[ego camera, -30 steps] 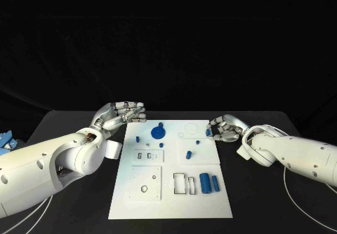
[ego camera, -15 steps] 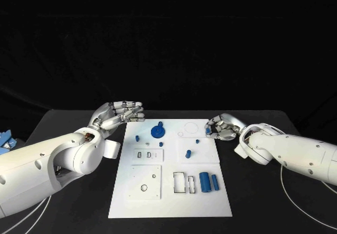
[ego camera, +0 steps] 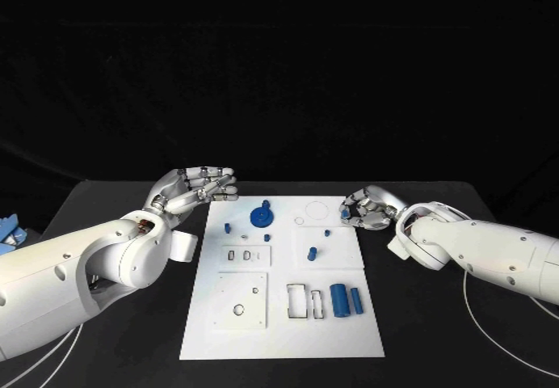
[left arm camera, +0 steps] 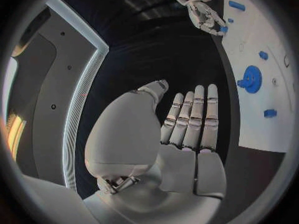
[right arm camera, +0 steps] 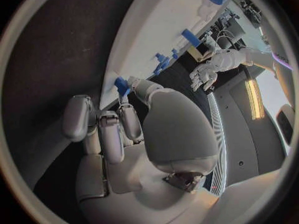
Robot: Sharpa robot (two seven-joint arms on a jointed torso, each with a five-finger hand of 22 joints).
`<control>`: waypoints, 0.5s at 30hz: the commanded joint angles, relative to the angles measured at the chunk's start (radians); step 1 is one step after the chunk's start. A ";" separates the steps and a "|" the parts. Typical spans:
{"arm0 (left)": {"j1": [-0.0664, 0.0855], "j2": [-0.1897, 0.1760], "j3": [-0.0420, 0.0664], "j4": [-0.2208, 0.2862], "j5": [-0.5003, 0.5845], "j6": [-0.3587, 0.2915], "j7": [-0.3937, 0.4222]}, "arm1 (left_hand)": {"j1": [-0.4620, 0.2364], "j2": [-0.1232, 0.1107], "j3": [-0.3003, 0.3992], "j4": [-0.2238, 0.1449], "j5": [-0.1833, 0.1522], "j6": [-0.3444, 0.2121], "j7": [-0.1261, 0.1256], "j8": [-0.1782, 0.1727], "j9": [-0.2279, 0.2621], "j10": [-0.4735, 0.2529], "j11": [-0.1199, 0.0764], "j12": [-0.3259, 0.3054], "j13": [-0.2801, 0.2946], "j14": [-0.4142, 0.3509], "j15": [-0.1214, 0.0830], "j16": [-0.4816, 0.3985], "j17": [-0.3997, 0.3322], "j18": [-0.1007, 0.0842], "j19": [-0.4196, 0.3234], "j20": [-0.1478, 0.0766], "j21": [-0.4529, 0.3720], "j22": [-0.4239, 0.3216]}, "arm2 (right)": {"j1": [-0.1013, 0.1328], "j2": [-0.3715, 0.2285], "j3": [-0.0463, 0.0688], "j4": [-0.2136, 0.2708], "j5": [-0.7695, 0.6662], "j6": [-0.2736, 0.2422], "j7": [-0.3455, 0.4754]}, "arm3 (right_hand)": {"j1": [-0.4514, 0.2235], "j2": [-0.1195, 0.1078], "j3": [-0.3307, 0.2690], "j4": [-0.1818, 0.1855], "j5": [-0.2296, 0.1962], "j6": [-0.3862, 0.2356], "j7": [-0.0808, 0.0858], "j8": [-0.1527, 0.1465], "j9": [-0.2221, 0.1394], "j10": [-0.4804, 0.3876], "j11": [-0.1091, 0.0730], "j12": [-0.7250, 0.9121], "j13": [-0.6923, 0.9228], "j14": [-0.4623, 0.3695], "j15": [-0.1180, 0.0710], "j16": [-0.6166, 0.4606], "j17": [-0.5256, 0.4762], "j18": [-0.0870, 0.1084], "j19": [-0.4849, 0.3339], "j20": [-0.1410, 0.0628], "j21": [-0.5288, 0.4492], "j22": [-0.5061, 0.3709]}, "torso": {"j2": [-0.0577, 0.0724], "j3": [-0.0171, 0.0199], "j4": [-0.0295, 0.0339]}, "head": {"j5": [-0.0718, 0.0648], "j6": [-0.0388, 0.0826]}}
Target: Assemble the parts on the task board
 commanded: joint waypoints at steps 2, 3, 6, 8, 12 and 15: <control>0.000 0.001 0.001 0.001 0.003 0.017 0.001 | 0.001 -0.009 0.006 -0.002 -0.002 0.004 0.042 -0.002 0.000 0.007 -0.003 -0.002 0.001 -0.005 0.004 -0.005 0.002 0.003 -0.007 -0.002 0.005 0.002 | -0.001 0.000 0.000 -0.002 -0.012 -0.001 -0.004 | -0.002 0.003 0.007 -0.002 -0.008 0.004 -0.001 0.005 0.000 0.005 -0.002 0.004 -0.001 0.088 -0.006 0.000 0.201 -0.002 0.001 -0.003 0.006 0.002 | 0.000 -0.0002 0.0025 | -0.002 0.000; 0.000 0.001 0.000 0.001 0.003 0.017 0.001 | 0.001 -0.009 0.006 -0.002 -0.002 0.004 0.042 -0.002 0.000 0.007 -0.003 -0.002 0.001 -0.005 0.004 -0.005 0.002 0.003 -0.007 -0.002 0.005 0.002 | -0.001 0.000 0.000 -0.002 -0.013 -0.001 -0.004 | -0.003 0.000 0.007 -0.003 -0.009 0.003 -0.001 0.005 0.000 0.005 -0.002 0.003 -0.001 0.088 -0.006 0.000 0.202 -0.002 0.001 -0.003 0.005 0.001 | -0.001 -0.0003 0.0029 | -0.003 -0.001; 0.000 0.001 0.000 0.001 0.003 0.017 0.000 | 0.002 -0.008 0.008 -0.004 -0.001 0.004 0.041 -0.003 0.000 0.007 -0.003 -0.003 0.001 -0.005 0.004 -0.005 0.002 0.003 -0.008 -0.002 0.005 0.002 | -0.002 0.000 0.000 -0.002 -0.016 -0.001 -0.005 | -0.007 -0.010 0.005 -0.007 -0.009 -0.004 0.001 0.002 -0.003 0.002 0.000 0.001 -0.004 0.088 -0.006 0.000 0.201 -0.002 0.000 -0.004 0.003 0.000 | 0.000 -0.0006 0.0035 | -0.003 -0.002; 0.000 0.001 0.000 0.001 0.003 0.017 -0.001 | 0.002 -0.008 0.008 -0.004 -0.001 0.004 0.041 -0.003 0.000 0.007 -0.003 -0.003 0.001 -0.005 0.004 -0.005 0.002 0.003 -0.008 -0.002 0.005 0.002 | -0.002 0.000 0.000 -0.002 -0.017 -0.001 -0.005 | -0.008 -0.012 0.005 -0.009 -0.009 -0.007 0.002 0.001 -0.003 0.002 0.000 0.001 -0.004 0.088 -0.005 0.000 0.201 -0.002 0.000 -0.004 0.003 0.000 | 0.000 -0.0005 0.0043 | -0.004 -0.002; 0.000 0.001 0.000 0.000 0.003 0.017 -0.001 | 0.002 -0.009 0.009 -0.004 -0.001 0.004 0.042 -0.003 0.000 0.007 -0.003 -0.003 0.001 -0.005 0.004 -0.005 0.002 0.003 -0.008 -0.002 0.006 0.002 | -0.002 0.000 0.000 -0.003 -0.019 -0.001 -0.005 | -0.013 -0.020 0.005 -0.013 -0.009 -0.023 0.007 -0.007 -0.008 0.000 0.005 0.000 -0.006 0.088 -0.002 -0.001 0.200 -0.002 -0.001 -0.002 0.001 0.000 | -0.001 -0.0006 0.0054 | -0.007 -0.002; 0.000 0.001 0.000 0.000 0.003 0.017 -0.002 | 0.002 -0.009 0.009 -0.004 -0.001 0.004 0.042 -0.003 0.000 0.007 -0.003 -0.003 0.001 -0.005 0.004 -0.005 0.002 0.003 -0.008 -0.002 0.006 0.002 | -0.002 -0.001 0.000 -0.003 -0.021 0.000 -0.006 | -0.015 -0.023 0.004 -0.014 -0.009 -0.026 0.009 -0.009 -0.009 -0.001 0.006 -0.001 -0.007 0.088 -0.001 -0.001 0.200 -0.002 -0.001 -0.001 0.000 0.000 | -0.001 -0.0010 0.0055 | -0.008 -0.002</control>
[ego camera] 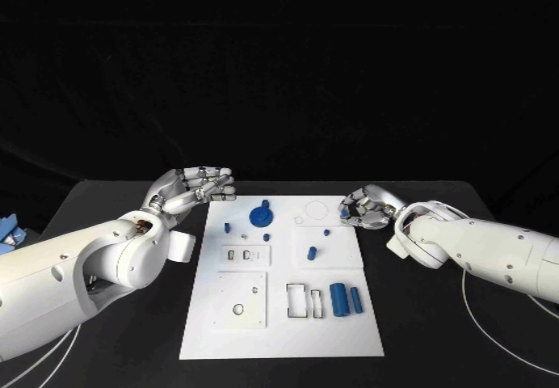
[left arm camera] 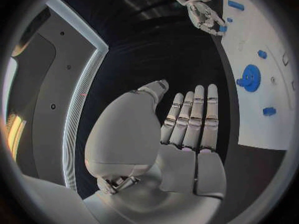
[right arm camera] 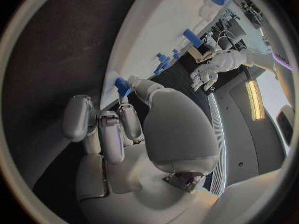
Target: Assemble the parts on the task board
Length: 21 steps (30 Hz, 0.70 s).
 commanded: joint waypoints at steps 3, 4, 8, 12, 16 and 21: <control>0.000 0.002 0.001 0.001 0.003 0.017 0.002 | 0.002 -0.009 0.004 0.000 -0.001 0.004 0.042 -0.003 0.000 0.007 -0.003 -0.004 0.001 -0.005 0.004 -0.005 0.001 0.003 -0.008 -0.002 0.006 0.001 | -0.001 0.000 0.000 0.000 -0.017 0.003 -0.003 | -0.001 -0.009 -0.002 -0.006 -0.005 -0.011 0.001 -0.005 -0.002 -0.001 0.006 -0.001 -0.001 0.087 -0.001 -0.001 0.199 -0.002 -0.001 -0.001 0.001 0.000 | 0.000 -0.0007 0.0012 | -0.002 0.000; 0.000 0.002 0.001 0.001 0.003 0.017 0.002 | 0.002 -0.009 0.004 0.000 -0.001 0.004 0.042 -0.003 0.000 0.007 -0.003 -0.004 0.001 -0.005 0.004 -0.005 0.001 0.003 -0.008 -0.002 0.006 0.001 | -0.001 -0.001 0.000 0.000 -0.017 0.004 -0.004 | -0.001 -0.009 -0.002 -0.006 -0.005 -0.011 0.001 -0.005 -0.002 -0.001 0.006 -0.001 -0.001 0.087 -0.001 -0.001 0.199 -0.002 -0.001 -0.001 0.001 0.000 | 0.000 -0.0008 0.0016 | -0.003 -0.001; 0.000 0.002 0.001 0.001 0.003 0.017 0.002 | 0.002 -0.009 0.004 0.000 -0.001 0.004 0.042 -0.003 0.000 0.007 -0.003 -0.004 0.001 -0.005 0.004 -0.005 0.001 0.003 -0.008 -0.002 0.006 0.001 | -0.001 -0.001 0.000 -0.001 -0.019 0.005 -0.005 | -0.002 -0.010 -0.002 -0.006 -0.005 -0.012 0.001 -0.005 -0.002 -0.002 0.007 -0.001 -0.002 0.087 -0.001 -0.001 0.199 -0.002 -0.001 -0.001 0.000 0.000 | 0.000 -0.0008 0.0030 | -0.004 0.000; 0.000 0.002 0.001 0.000 0.003 0.017 0.002 | 0.002 -0.009 0.004 0.000 -0.001 0.004 0.042 -0.003 0.000 0.007 -0.003 -0.004 0.001 -0.005 0.004 -0.005 0.001 0.003 -0.008 -0.002 0.006 0.001 | -0.001 -0.002 0.000 -0.001 -0.022 0.006 -0.006 | -0.002 -0.010 -0.002 -0.006 -0.005 -0.012 0.001 -0.005 -0.002 -0.002 0.007 -0.001 -0.002 0.087 0.000 -0.001 0.199 -0.002 -0.001 -0.001 0.001 0.001 | 0.000 -0.0014 0.0039 | -0.006 -0.002; 0.000 0.002 0.001 0.000 0.003 0.017 0.002 | 0.002 -0.009 0.004 0.000 -0.001 0.004 0.042 -0.003 0.000 0.007 -0.003 -0.004 0.001 -0.005 0.004 -0.005 0.001 0.003 -0.008 -0.002 0.006 0.001 | -0.002 -0.002 0.000 -0.002 -0.026 0.006 -0.006 | -0.002 -0.009 -0.002 -0.006 -0.004 -0.011 0.001 -0.004 -0.002 0.000 0.007 0.000 0.000 0.088 0.000 0.000 0.203 -0.002 0.000 -0.001 0.002 0.002 | 0.000 -0.0014 0.0046 | -0.006 -0.002; 0.000 0.002 0.001 -0.001 0.003 0.017 0.002 | 0.002 -0.009 0.004 0.000 -0.001 0.004 0.042 -0.003 0.000 0.007 -0.003 -0.004 0.001 -0.005 0.004 -0.005 0.001 0.003 -0.008 -0.002 0.006 0.001 | -0.003 -0.003 0.000 -0.002 -0.028 0.005 -0.006 | -0.003 -0.007 0.000 -0.006 -0.003 -0.006 0.000 -0.001 -0.001 0.001 0.007 0.001 0.001 0.089 0.000 0.001 0.206 -0.003 0.001 0.000 0.003 0.004 | -0.001 -0.0015 0.0053 | -0.007 -0.002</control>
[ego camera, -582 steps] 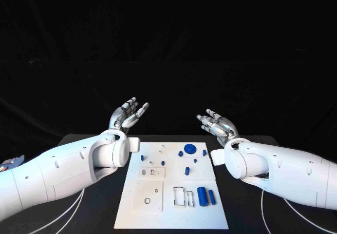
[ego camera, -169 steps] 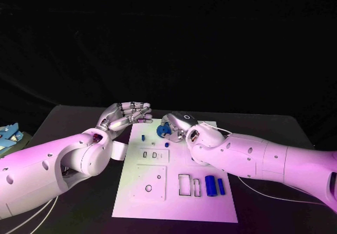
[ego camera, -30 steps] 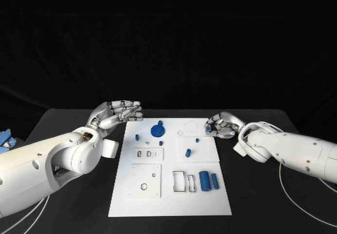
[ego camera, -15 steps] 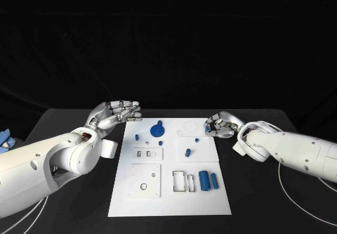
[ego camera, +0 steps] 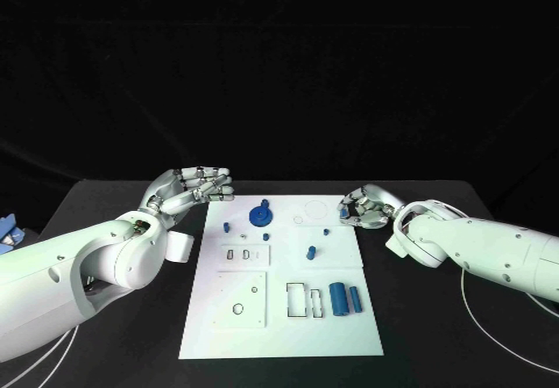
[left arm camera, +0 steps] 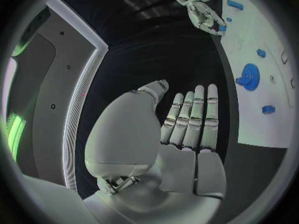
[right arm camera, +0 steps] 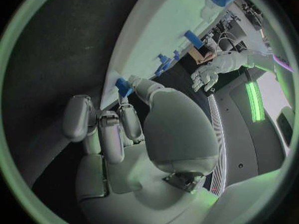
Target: Assemble the parts on the task board
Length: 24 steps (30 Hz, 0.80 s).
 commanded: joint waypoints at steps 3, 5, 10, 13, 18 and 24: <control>0.000 0.002 0.001 0.001 0.003 0.017 0.005 | 0.002 -0.009 0.005 0.000 -0.001 0.004 0.042 -0.003 0.000 0.007 -0.003 -0.004 0.001 -0.005 0.004 -0.005 0.001 0.003 -0.008 -0.002 0.006 0.001 | -0.002 -0.001 0.000 0.000 -0.017 0.004 -0.002 | -0.003 -0.007 0.001 -0.005 -0.003 0.000 0.000 -0.001 0.000 0.001 0.006 0.001 0.001 0.089 0.000 0.001 0.206 -0.003 0.001 0.000 0.003 0.001 | 0.000 -0.0006 0.0006 | -0.001 -0.002; 0.000 0.002 0.001 0.001 0.003 0.017 0.005 | 0.002 -0.009 0.007 -0.003 -0.002 0.002 0.042 -0.005 -0.001 0.006 -0.002 -0.006 0.000 -0.006 0.004 -0.007 0.002 0.003 -0.009 -0.002 0.007 0.001 | -0.002 -0.001 0.000 0.000 -0.017 0.004 -0.002 | -0.003 -0.006 0.002 -0.005 -0.003 0.002 0.000 0.000 0.000 0.002 0.006 0.002 0.002 0.089 0.000 0.001 0.206 -0.003 0.002 0.000 0.003 0.002 | 0.000 -0.0006 0.0008 | -0.001 -0.002; 0.000 0.002 0.001 0.000 0.003 0.017 0.005 | 0.002 -0.009 0.007 -0.003 -0.002 0.002 0.042 -0.005 -0.001 0.006 -0.002 -0.006 0.000 -0.006 0.004 -0.007 0.002 0.003 -0.009 -0.002 0.007 0.001 | -0.002 -0.002 0.000 -0.002 -0.018 0.003 -0.002 | -0.003 -0.005 0.002 -0.005 -0.002 0.004 0.000 0.001 0.000 0.002 0.006 0.002 0.002 0.089 0.000 0.001 0.205 -0.003 0.003 0.000 0.005 0.003 | 0.000 -0.0003 0.0023 | -0.003 -0.003; 0.000 0.002 0.001 0.000 0.003 0.017 0.005 | 0.002 -0.009 0.007 -0.003 -0.002 0.002 0.042 -0.005 -0.001 0.006 -0.002 -0.006 0.000 -0.006 0.004 -0.007 0.002 0.003 -0.009 -0.002 0.007 0.001 | -0.002 -0.002 0.000 -0.004 -0.018 0.002 -0.002 | -0.003 -0.005 0.002 -0.005 -0.002 0.004 0.000 0.001 0.000 0.002 0.006 0.002 0.002 0.089 0.000 0.001 0.205 -0.003 0.003 0.000 0.005 0.003 | 0.000 -0.0005 0.0026 | -0.004 -0.003; 0.000 0.002 0.001 0.000 0.003 0.017 0.005 | 0.002 -0.009 0.007 -0.003 -0.002 0.002 0.042 -0.005 -0.001 0.006 -0.002 -0.006 0.000 -0.006 0.004 -0.007 0.002 0.003 -0.009 -0.002 0.007 0.001 | -0.002 -0.002 0.000 -0.005 -0.018 0.000 -0.001 | -0.005 -0.004 0.003 -0.004 -0.001 0.006 -0.001 0.003 0.001 0.003 0.006 0.002 0.002 0.089 0.000 0.001 0.207 -0.003 0.004 0.000 0.006 0.005 | -0.001 -0.0004 0.0028 | -0.004 -0.004; 0.000 0.001 0.001 0.000 0.003 0.017 0.005 | 0.002 -0.009 0.007 -0.003 -0.002 0.002 0.042 -0.005 -0.001 0.006 -0.002 -0.006 0.000 -0.006 0.004 -0.007 0.002 0.003 -0.009 -0.002 0.007 0.001 | -0.002 -0.003 0.000 -0.009 -0.010 -0.001 0.000 | -0.006 -0.002 0.003 -0.003 -0.001 0.008 -0.001 0.004 0.001 0.004 0.005 0.003 0.004 0.089 0.000 0.001 0.207 -0.003 0.004 0.000 0.006 0.005 | -0.001 -0.0009 0.0036 | -0.006 -0.004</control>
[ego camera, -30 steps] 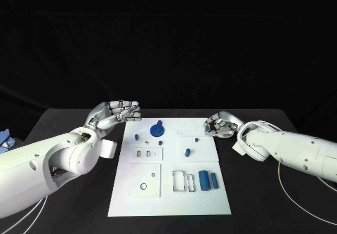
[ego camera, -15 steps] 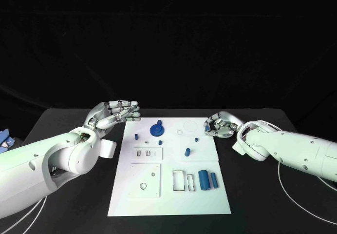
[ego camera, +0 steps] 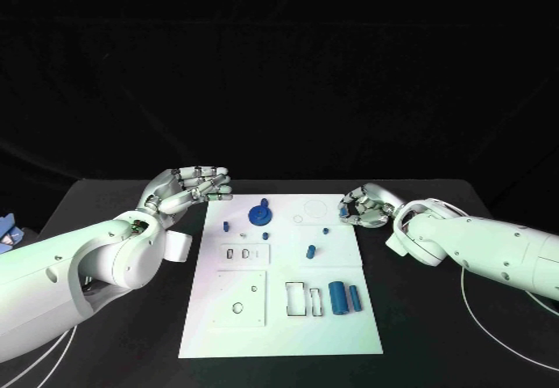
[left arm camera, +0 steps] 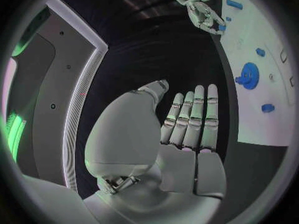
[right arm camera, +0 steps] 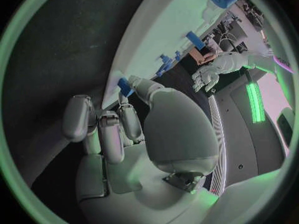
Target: Assemble the parts on the task board
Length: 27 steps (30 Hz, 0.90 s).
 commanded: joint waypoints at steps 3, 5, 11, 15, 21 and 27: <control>0.000 0.001 0.001 0.001 0.003 0.016 0.006 | 0.002 -0.009 0.004 0.000 -0.002 0.002 0.042 -0.005 -0.001 0.006 -0.002 -0.006 0.000 -0.006 0.004 -0.007 0.001 0.003 -0.005 0.002 0.007 0.002 | -0.001 -0.001 0.000 -0.003 -0.001 0.000 0.002 | -0.007 0.000 0.004 -0.003 0.000 0.010 -0.002 0.005 0.001 0.006 0.005 0.004 0.002 0.089 -0.001 0.001 0.207 -0.004 0.005 0.000 0.007 0.003 | 0.000 -0.0005 0.0010 | -0.002 -0.001; 0.000 0.001 0.001 0.001 0.003 0.016 0.006 | 0.002 -0.009 0.004 0.000 -0.002 0.002 0.042 -0.005 -0.001 0.006 -0.002 -0.006 0.000 -0.006 0.004 -0.007 0.001 0.003 -0.005 0.002 0.007 0.002 | -0.001 -0.001 0.000 -0.003 0.001 0.000 0.002 | -0.009 0.005 0.006 -0.001 0.001 0.017 -0.004 0.010 0.003 0.007 0.003 0.004 0.002 0.089 -0.002 0.001 0.207 -0.004 0.006 0.000 0.008 0.004 | 0.000 -0.0004 0.0010 | -0.001 -0.002; 0.000 0.001 0.001 0.001 0.003 0.016 0.006 | 0.002 -0.009 0.004 0.000 -0.002 0.002 0.042 -0.005 -0.001 0.006 -0.002 -0.006 0.000 -0.006 0.004 -0.007 0.001 0.003 -0.005 0.002 0.007 0.002 | -0.001 0.000 0.000 -0.006 0.011 0.003 0.005 | -0.014 0.030 0.014 0.003 -0.003 0.062 -0.023 0.049 0.017 0.013 -0.012 0.007 0.006 0.089 -0.014 0.000 0.206 -0.004 0.009 -0.008 0.009 0.008 | 0.000 -0.0007 0.0020 | -0.003 -0.004; 0.000 0.001 0.001 0.000 0.003 0.016 0.006 | 0.002 -0.009 0.004 0.000 -0.002 0.002 0.042 -0.005 -0.001 0.006 -0.002 -0.006 0.000 -0.006 0.004 -0.007 0.001 0.003 -0.005 0.002 0.007 0.002 | -0.001 0.000 0.000 -0.010 0.023 0.001 0.009 | -0.006 0.051 0.025 -0.004 -0.014 0.088 -0.040 0.087 0.034 0.019 -0.028 0.008 0.010 0.089 -0.027 0.000 0.207 -0.006 0.016 -0.020 0.015 0.017 | 0.000 -0.0009 0.0025 | -0.003 -0.004; 0.000 0.001 0.001 0.000 0.003 0.016 0.005 | 0.002 -0.009 0.004 0.000 -0.002 0.002 0.042 -0.005 -0.001 0.006 -0.002 -0.006 0.000 -0.006 0.004 -0.007 0.001 0.003 -0.005 0.002 0.007 0.002 | -0.001 0.001 0.000 -0.011 0.040 -0.018 0.028 | -0.002 0.068 0.032 -0.014 -0.026 0.103 -0.060 0.140 0.061 0.034 -0.046 0.014 0.021 0.090 -0.043 0.001 0.210 -0.009 0.024 -0.035 0.024 0.030 | 0.000 -0.0006 0.0021 | -0.004 -0.006; 0.000 0.000 0.001 0.000 0.003 0.017 0.005 | 0.002 -0.009 0.004 0.000 -0.002 0.002 0.042 -0.005 -0.001 0.006 -0.002 -0.006 0.000 -0.006 0.004 -0.007 0.001 0.003 -0.005 0.002 0.007 0.002 | -0.001 -0.002 0.000 0.005 0.043 -0.071 0.040 | -0.003 0.071 0.033 -0.015 -0.027 0.102 -0.063 0.149 0.066 0.040 -0.048 0.017 0.027 0.091 -0.046 0.001 0.212 -0.010 0.027 -0.038 0.028 0.034 | 0.000 -0.0004 0.0024 | -0.004 -0.007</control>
